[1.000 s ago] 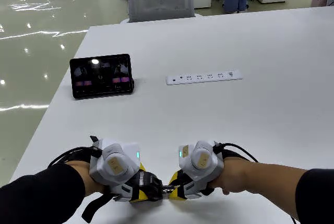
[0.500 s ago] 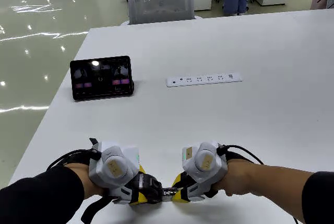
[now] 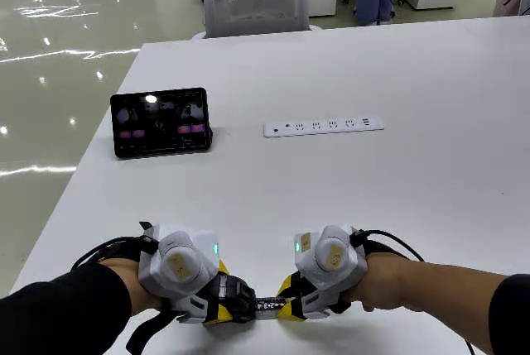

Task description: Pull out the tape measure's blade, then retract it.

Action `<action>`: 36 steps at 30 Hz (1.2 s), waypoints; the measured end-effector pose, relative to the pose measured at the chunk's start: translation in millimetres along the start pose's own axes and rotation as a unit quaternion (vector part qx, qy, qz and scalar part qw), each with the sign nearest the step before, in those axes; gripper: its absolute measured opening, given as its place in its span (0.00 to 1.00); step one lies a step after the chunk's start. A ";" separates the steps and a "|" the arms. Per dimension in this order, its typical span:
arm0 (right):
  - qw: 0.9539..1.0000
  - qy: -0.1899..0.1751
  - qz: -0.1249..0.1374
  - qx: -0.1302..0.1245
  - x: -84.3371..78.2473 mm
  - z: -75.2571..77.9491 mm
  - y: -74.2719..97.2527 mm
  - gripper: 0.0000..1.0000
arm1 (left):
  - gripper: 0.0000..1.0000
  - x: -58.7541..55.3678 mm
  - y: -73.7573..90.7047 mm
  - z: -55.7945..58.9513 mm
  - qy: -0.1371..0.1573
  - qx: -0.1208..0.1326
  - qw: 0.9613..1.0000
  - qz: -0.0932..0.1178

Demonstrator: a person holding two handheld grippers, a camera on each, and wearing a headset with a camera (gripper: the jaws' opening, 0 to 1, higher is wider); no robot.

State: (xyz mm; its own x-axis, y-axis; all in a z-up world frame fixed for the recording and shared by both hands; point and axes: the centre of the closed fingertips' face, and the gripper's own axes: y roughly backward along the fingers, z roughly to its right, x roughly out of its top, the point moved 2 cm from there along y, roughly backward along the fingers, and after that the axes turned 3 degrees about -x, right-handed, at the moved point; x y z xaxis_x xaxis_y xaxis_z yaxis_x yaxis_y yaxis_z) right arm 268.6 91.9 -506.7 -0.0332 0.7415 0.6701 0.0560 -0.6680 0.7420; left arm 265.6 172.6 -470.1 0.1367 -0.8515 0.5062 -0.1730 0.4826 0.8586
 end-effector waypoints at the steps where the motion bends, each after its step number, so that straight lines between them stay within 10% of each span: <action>1: 1.000 0.000 0.000 0.000 -0.2 0.0 0.2 0.11 | 0.29 0.0 0.1 -0.1 0.000 0.000 1.000 0.000; 36: 1.000 -0.003 -0.004 -0.008 -15.4 0.7 13.7 0.11 | 0.29 0.6 -1.0 -1.4 0.002 0.000 1.000 0.000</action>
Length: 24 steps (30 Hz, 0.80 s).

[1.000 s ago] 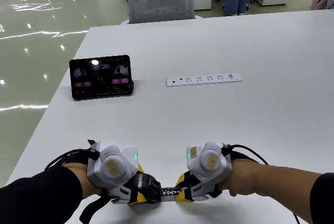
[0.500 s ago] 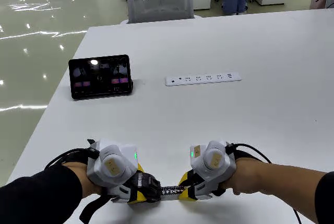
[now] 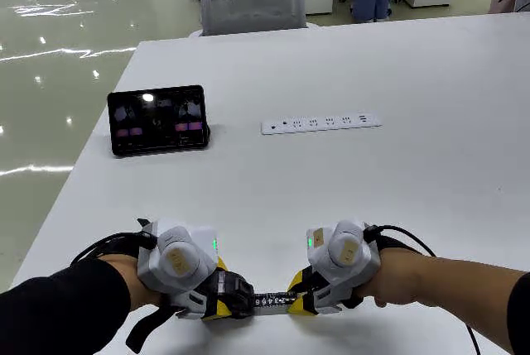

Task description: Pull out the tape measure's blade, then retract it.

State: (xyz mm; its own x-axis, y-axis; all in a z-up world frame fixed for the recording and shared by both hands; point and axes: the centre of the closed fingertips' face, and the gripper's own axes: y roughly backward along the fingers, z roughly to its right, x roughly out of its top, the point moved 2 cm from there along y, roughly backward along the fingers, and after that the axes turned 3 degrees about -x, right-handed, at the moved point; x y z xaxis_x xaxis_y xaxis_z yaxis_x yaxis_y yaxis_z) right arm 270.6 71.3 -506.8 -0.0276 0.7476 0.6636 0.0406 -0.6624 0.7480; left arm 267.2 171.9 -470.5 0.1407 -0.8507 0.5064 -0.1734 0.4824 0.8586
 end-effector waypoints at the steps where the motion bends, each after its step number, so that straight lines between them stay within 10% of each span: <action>1: 1.000 0.001 -0.001 0.000 -0.9 0.3 0.7 0.11 | 0.29 -0.1 0.0 0.0 0.000 0.000 1.000 0.000; 24: 1.000 -0.008 -0.005 -0.004 -17.9 3.4 12.7 0.11 | 0.30 0.9 3.8 0.1 0.005 0.000 1.000 0.002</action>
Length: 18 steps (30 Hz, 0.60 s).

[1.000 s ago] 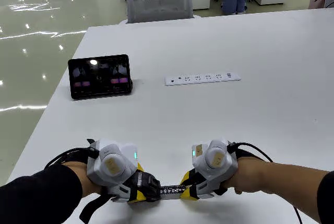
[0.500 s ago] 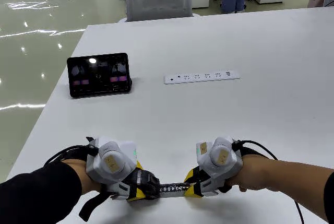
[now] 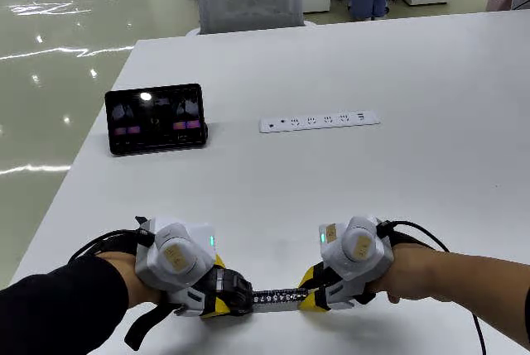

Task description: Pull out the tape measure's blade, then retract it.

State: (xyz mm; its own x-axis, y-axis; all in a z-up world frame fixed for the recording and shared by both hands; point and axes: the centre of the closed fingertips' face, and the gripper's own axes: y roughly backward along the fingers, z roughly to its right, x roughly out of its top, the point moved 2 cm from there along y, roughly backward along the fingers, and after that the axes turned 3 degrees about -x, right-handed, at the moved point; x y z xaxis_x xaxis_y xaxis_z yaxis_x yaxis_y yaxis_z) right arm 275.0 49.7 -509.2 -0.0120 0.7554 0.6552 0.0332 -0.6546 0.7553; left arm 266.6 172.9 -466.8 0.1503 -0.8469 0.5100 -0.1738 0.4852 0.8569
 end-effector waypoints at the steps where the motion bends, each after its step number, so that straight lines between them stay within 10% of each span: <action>1: 1.000 0.001 0.000 0.000 -1.3 0.5 1.4 0.11 | 0.30 -0.1 0.0 -0.3 0.000 0.000 1.000 0.000; 18: 1.000 0.002 -0.009 -0.004 -13.6 5.3 12.0 0.11 | 0.30 -0.1 -0.1 -0.8 0.002 0.003 1.000 0.000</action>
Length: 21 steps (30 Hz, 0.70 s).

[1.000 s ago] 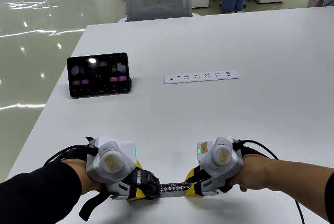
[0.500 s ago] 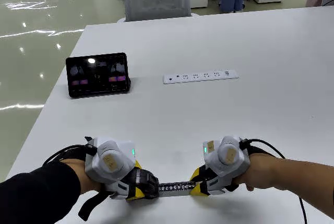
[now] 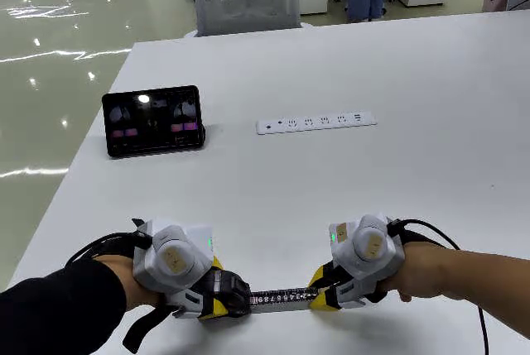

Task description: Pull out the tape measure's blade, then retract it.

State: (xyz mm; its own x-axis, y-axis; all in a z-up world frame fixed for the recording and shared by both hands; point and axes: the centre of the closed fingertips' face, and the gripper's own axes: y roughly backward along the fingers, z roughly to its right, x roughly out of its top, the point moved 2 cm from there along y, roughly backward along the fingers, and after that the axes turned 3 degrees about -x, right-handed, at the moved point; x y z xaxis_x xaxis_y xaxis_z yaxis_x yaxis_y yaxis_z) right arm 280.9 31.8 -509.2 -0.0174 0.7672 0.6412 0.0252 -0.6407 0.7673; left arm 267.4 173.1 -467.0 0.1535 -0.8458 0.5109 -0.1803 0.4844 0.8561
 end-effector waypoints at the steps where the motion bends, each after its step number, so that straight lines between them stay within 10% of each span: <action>1: 1.000 0.000 0.000 0.000 -0.7 0.1 0.6 0.11 | 0.30 0.1 -0.1 0.1 0.000 0.000 1.000 0.001; 21: 1.000 0.004 -0.012 -0.003 -17.2 2.5 17.0 0.11 | 0.30 0.7 -2.2 0.2 0.002 0.000 1.000 0.002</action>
State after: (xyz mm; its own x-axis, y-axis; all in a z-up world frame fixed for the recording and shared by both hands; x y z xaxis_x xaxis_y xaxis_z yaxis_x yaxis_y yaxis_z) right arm 284.1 7.8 -507.2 -0.0254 0.7818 0.6231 0.0191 -0.6228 0.7822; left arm 267.7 171.4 -468.5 0.1575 -0.8433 0.5139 -0.1805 0.4871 0.8545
